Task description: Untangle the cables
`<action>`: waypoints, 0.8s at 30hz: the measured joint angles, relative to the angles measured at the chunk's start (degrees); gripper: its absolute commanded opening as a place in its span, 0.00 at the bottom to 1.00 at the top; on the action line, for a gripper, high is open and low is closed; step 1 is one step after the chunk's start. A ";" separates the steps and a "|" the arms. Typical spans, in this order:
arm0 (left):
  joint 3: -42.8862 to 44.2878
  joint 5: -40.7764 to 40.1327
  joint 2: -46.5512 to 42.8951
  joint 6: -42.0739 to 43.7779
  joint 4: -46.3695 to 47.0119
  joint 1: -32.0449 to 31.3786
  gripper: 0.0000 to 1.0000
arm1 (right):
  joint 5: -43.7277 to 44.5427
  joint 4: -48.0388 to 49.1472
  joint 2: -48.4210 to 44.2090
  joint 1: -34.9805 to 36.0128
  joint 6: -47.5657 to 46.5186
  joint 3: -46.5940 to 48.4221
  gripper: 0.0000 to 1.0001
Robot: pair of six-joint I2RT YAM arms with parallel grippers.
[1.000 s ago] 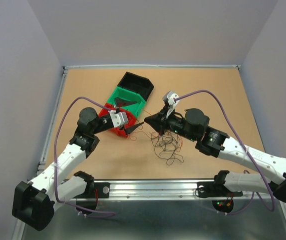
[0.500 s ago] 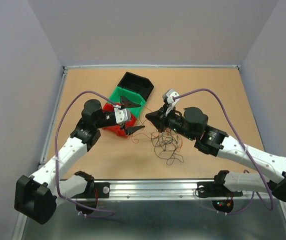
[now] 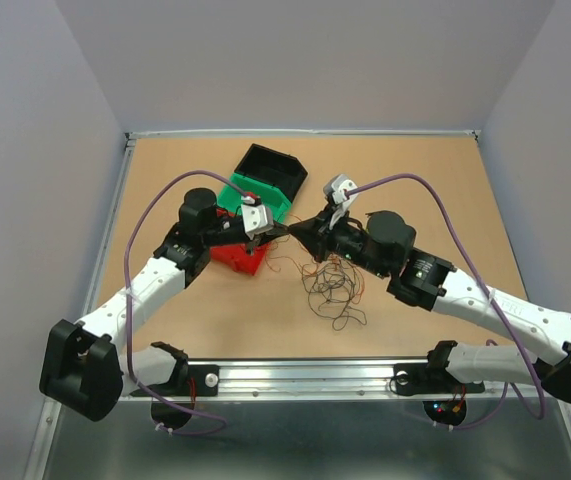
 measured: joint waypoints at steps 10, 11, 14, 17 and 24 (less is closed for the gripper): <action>2.80 -11.89 -0.79 -6.91 2.95 0.31 0.00 | 9.77 8.94 -10.10 0.00 5.53 -19.41 0.94; 5.18 -12.37 -0.42 -7.80 2.21 0.48 0.00 | 10.80 10.71 -10.19 0.00 5.73 -22.10 0.95; 15.08 -11.85 1.79 -11.10 -0.04 0.63 0.00 | 12.17 13.07 -7.72 0.02 4.13 -25.03 0.96; 29.14 -9.99 5.95 -15.52 -3.91 0.70 0.00 | 12.70 16.96 -1.31 0.00 0.85 -24.50 0.96; 53.48 -11.23 10.97 -20.87 -13.77 0.81 0.00 | 17.55 22.40 20.57 -1.29 -3.13 -15.13 0.58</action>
